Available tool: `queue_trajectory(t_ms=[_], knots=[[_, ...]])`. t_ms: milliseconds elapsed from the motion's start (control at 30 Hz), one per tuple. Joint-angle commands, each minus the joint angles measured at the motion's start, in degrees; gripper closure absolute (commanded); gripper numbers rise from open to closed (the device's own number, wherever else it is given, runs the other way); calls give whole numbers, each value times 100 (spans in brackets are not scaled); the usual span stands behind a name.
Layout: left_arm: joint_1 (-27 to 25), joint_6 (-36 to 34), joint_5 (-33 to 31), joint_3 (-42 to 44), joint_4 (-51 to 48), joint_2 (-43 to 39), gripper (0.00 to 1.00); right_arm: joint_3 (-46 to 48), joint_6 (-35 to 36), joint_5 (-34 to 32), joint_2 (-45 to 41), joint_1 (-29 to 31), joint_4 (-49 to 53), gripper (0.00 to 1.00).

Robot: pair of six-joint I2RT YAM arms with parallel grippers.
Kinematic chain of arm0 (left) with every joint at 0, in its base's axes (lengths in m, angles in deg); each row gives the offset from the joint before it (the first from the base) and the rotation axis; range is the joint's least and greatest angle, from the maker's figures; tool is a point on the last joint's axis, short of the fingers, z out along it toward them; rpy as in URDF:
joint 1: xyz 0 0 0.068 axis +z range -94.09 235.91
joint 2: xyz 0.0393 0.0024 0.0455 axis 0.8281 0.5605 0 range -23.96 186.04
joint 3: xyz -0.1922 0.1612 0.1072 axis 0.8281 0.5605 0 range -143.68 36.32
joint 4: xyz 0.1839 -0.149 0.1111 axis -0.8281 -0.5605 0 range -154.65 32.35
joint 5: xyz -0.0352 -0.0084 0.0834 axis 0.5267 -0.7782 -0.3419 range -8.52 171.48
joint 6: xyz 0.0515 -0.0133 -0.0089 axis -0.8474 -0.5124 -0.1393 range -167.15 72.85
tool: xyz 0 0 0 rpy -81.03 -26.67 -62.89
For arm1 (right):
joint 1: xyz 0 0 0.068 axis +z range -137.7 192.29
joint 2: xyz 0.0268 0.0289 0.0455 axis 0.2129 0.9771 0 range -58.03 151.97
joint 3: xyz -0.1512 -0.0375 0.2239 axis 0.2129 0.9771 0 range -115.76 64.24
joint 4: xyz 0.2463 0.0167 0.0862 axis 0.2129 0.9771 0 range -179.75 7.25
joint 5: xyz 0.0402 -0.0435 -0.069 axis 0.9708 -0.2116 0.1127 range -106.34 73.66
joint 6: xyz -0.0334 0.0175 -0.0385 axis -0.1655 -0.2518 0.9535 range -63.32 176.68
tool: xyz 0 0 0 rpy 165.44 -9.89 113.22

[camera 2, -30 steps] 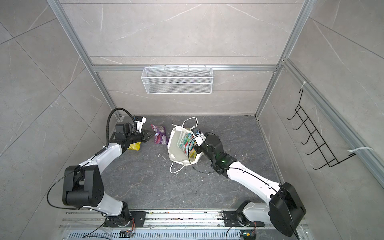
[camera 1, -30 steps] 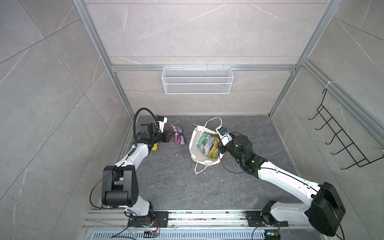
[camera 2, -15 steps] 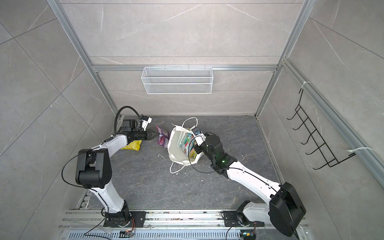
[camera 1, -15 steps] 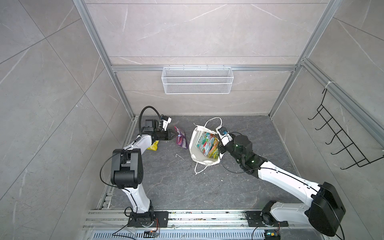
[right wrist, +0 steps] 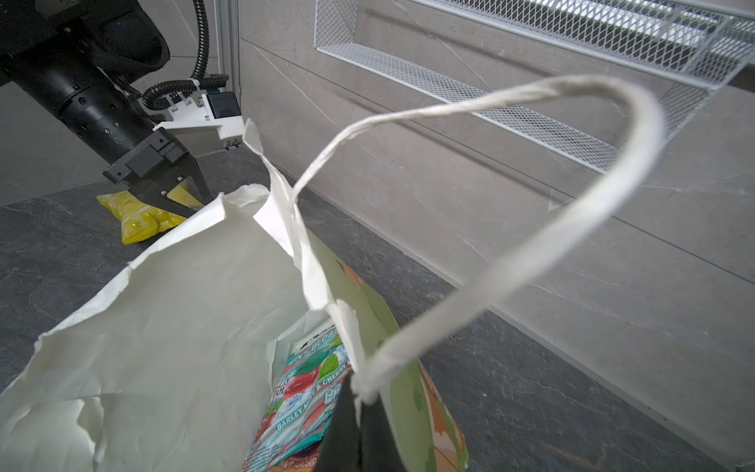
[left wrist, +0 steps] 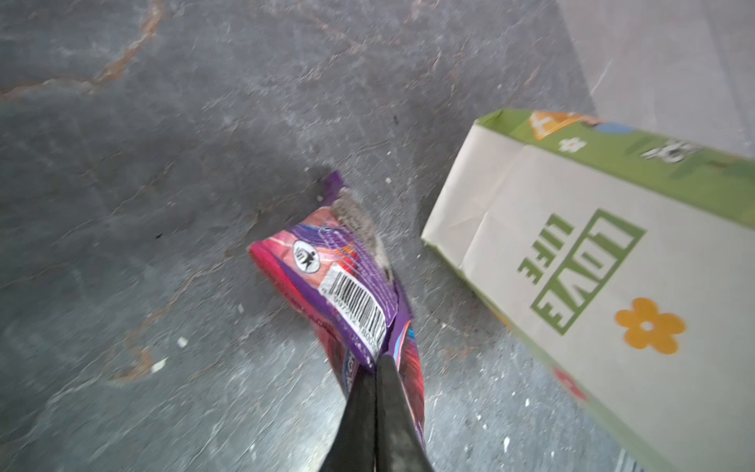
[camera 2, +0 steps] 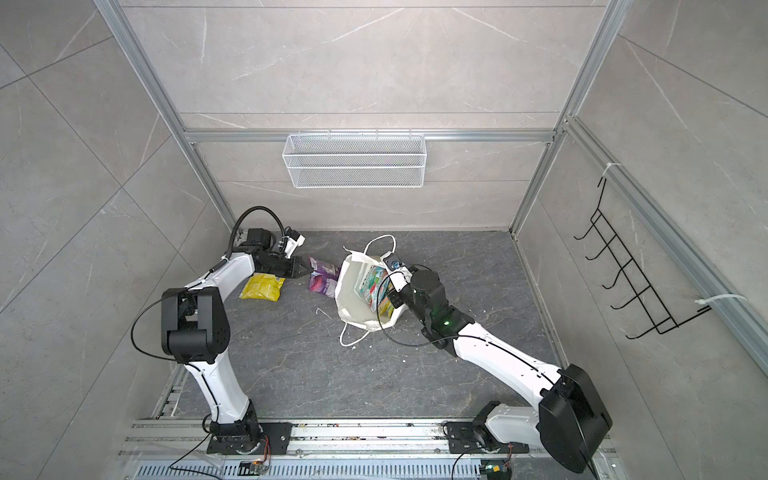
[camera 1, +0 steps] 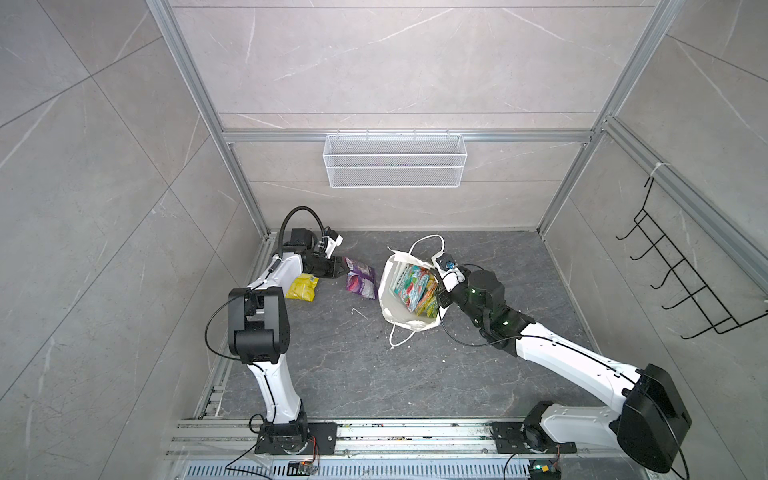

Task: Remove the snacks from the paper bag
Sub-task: 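Carry the purple packet beside the yellow packet and lower it with the left gripper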

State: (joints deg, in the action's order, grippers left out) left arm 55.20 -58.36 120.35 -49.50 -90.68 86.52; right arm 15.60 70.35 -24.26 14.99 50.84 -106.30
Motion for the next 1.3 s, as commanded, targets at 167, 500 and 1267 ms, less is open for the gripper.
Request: queue_trajectory(t_ms=[167, 500, 1267], knots=[[88, -828, -811, -892, -1212, 250, 100, 48, -93, 34, -172, -22, -70, 100], [97, -926, -1847, -1364, -1411, 332, 70, 37, -93, 62, -235, -16, -9, 100], [-2035, 2566, -3186, -207, 1194, 264, 83, -77, -153, -83, -124, -18, 8, 100]])
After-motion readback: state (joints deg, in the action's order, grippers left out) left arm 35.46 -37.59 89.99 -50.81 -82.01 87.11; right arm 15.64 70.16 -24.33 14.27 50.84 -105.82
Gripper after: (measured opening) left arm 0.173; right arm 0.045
